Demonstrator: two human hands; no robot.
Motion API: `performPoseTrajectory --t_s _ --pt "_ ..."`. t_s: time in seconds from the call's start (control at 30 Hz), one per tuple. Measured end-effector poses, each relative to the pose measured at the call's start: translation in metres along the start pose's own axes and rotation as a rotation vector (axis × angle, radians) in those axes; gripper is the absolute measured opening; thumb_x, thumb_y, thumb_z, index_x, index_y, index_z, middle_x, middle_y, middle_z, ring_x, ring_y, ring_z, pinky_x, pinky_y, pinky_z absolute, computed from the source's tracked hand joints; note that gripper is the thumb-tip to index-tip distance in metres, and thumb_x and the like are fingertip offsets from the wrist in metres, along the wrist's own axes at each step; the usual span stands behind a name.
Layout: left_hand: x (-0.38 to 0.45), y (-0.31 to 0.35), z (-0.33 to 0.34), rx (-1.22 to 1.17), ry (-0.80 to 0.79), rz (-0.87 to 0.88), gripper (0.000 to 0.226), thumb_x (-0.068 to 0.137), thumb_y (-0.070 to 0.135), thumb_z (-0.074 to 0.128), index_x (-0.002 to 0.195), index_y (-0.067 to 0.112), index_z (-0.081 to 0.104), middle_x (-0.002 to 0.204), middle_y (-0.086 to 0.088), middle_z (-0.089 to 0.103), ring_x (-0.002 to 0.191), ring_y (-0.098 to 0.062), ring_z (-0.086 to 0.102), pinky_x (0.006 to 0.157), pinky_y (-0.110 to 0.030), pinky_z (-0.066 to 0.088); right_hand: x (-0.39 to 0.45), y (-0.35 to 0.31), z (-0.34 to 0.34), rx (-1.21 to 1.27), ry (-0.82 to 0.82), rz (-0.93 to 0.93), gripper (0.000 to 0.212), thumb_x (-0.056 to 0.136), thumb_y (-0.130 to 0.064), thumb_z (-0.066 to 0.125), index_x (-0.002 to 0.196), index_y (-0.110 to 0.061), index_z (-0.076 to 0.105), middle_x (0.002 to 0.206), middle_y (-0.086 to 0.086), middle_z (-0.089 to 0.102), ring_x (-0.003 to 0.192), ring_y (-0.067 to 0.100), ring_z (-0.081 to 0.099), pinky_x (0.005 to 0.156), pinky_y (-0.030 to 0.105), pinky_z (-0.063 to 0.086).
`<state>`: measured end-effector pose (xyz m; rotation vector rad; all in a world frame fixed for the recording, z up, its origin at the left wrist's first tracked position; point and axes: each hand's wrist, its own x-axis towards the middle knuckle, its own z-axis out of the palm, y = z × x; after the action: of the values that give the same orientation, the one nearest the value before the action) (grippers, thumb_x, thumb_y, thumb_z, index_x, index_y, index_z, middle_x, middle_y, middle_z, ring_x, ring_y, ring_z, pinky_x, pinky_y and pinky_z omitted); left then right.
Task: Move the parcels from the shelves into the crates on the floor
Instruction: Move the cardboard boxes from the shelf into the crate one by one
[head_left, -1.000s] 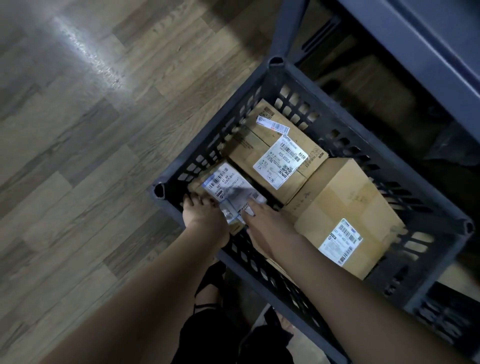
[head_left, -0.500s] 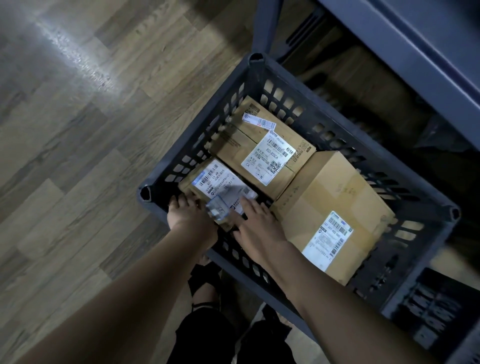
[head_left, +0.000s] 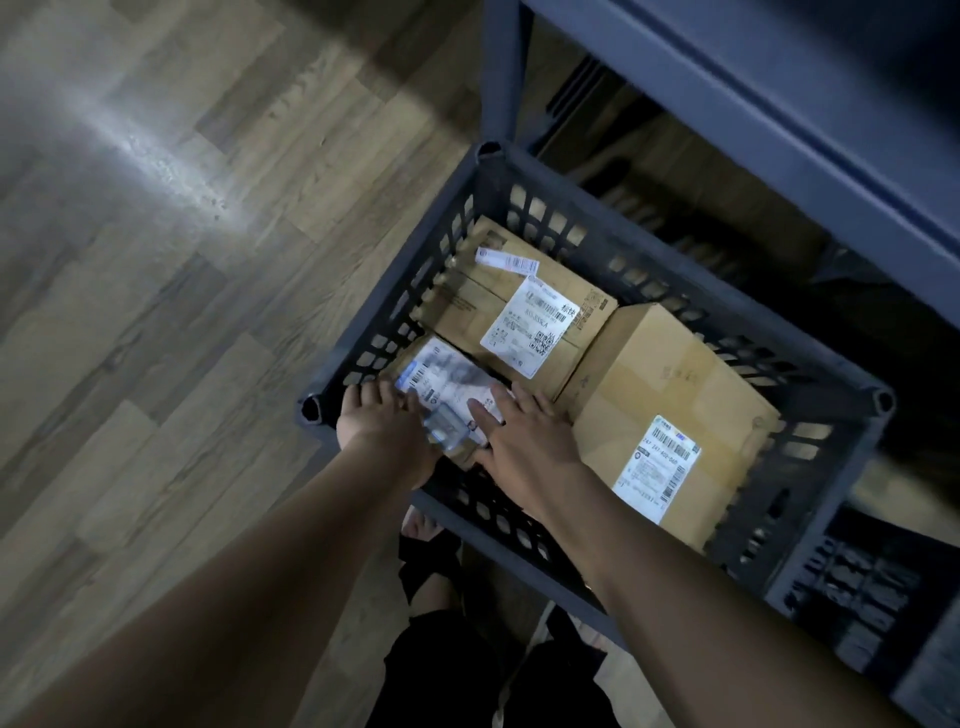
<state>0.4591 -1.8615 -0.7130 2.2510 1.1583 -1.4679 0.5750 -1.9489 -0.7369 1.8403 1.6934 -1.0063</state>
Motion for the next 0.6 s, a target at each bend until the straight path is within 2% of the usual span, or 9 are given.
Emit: performPoseTrajectory --t_s 0.1,0.2,0.27,0.4,0.47,0.6 --pt "-0.034 -0.012 -0.039 -0.018 0.064 -0.008 0.073 0.095 0.054 0.037 0.152 0.019 0.007 0.158 -0.015 0.001 0.145 -0.032 0.003 0.117 -0.044 0.004 -0.031 -0.001 -0.036 -0.001 0.066 0.014 0.06 0.102 -0.037 0.03 0.152 -0.023 -0.002 0.159 0.009 -0.01 0.146 0.029 -0.004 0.116 0.043 -0.001" --pt "-0.083 -0.029 -0.086 -0.043 0.24 -0.027 0.062 0.09 0.045 0.052 0.142 0.017 0.035 0.147 -0.012 0.03 0.137 -0.031 0.026 0.115 -0.044 0.019 -0.074 0.001 -0.083 -0.005 0.131 0.037 0.064 0.102 -0.032 0.035 0.152 -0.021 -0.004 0.159 0.009 -0.011 0.146 0.029 -0.004 0.117 0.041 0.0" --pt "-0.125 -0.041 -0.118 -0.046 0.32 -0.041 0.057 0.087 0.042 0.056 0.136 0.017 0.042 0.138 -0.01 0.04 0.13 -0.029 0.034 0.11 -0.04 0.028 -0.108 0.002 -0.117 -0.001 0.158 0.071 0.068 0.101 -0.028 0.039 0.151 -0.021 -0.007 0.159 0.009 -0.012 0.146 0.029 -0.005 0.117 0.039 0.0" --pt "-0.217 -0.063 -0.175 -0.133 0.432 -0.064 0.052 0.088 0.041 0.058 0.133 0.016 0.046 0.136 -0.007 0.041 0.13 -0.027 0.033 0.105 -0.037 0.032 -0.187 0.001 -0.19 0.113 0.25 0.167 0.072 0.099 -0.027 0.044 0.151 -0.023 -0.005 0.159 0.007 -0.012 0.146 0.029 -0.003 0.118 0.039 0.004" --pt "-0.266 -0.069 -0.198 -0.203 0.529 -0.063 0.043 0.093 0.037 0.05 0.13 0.016 0.049 0.134 -0.006 0.042 0.13 -0.027 0.032 0.103 -0.038 0.034 -0.232 0.0 -0.228 0.196 0.337 0.205 0.072 0.098 -0.029 0.046 0.152 -0.024 -0.001 0.159 0.007 -0.008 0.145 0.029 0.002 0.118 0.039 0.007" --pt "-0.361 -0.077 -0.231 -0.365 0.708 -0.051 0.041 0.093 0.038 0.048 0.129 0.018 0.052 0.139 -0.005 0.04 0.133 -0.026 0.029 0.1 -0.037 0.035 -0.325 -0.002 -0.291 0.39 0.521 0.255 0.067 0.098 -0.031 0.045 0.152 -0.024 0.007 0.159 0.005 0.0 0.145 0.027 0.006 0.118 0.038 0.014"
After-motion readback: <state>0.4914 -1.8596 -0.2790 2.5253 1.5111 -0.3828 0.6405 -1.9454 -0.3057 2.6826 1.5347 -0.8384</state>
